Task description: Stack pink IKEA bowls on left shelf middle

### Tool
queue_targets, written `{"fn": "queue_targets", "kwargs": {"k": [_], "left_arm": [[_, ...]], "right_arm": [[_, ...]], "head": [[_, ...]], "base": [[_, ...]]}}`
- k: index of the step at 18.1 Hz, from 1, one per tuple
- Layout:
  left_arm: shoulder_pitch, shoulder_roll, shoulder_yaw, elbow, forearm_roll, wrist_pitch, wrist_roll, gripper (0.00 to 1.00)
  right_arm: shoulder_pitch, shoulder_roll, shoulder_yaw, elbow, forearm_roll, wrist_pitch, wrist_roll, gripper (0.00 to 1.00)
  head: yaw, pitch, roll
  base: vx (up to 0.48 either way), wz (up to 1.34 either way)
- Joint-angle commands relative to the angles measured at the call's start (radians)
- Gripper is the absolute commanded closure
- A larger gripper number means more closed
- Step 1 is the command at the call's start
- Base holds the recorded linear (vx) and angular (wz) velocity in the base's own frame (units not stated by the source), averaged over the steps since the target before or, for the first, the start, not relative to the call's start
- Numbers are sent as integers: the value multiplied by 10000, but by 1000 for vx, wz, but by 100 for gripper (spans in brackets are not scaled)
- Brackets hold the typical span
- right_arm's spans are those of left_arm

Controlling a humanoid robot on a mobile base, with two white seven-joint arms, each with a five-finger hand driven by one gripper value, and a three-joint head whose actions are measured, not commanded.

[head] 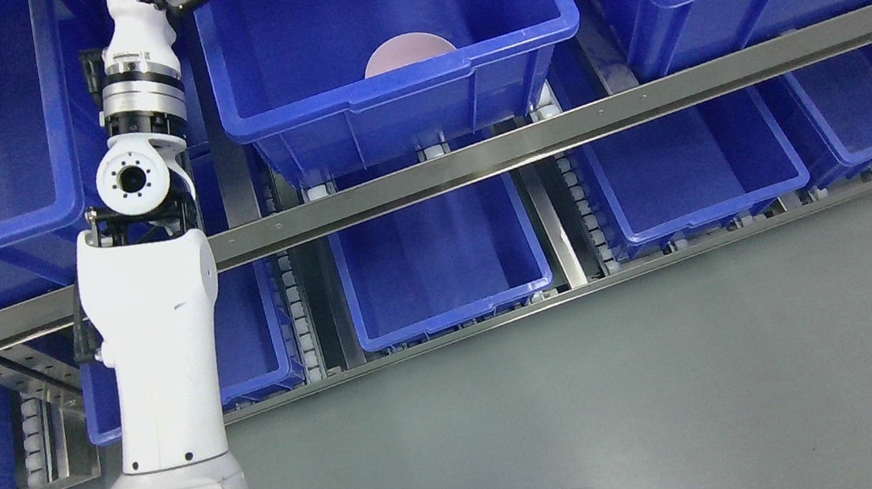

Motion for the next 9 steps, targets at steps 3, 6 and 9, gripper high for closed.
{"fn": "queue_targets", "kwargs": {"k": [3,6,9], "left_arm": [[1625,-248,-623,-2239,731,112,120,0],[1826,-248,-577,-2363,731,112,120,0],[1811,-248,-516,-2363,731,112,105,0]], "right_arm": [[0,-174,0,0,0,-7,5,0],[0,-174,0,0,0,-7,-10,0],[0,-174,0,0,0,-7,-10,0]], "head": [[0,0,0],[0,0,0],[0,0,0]], "base": [[0,0],[0,0],[0,0]]}}
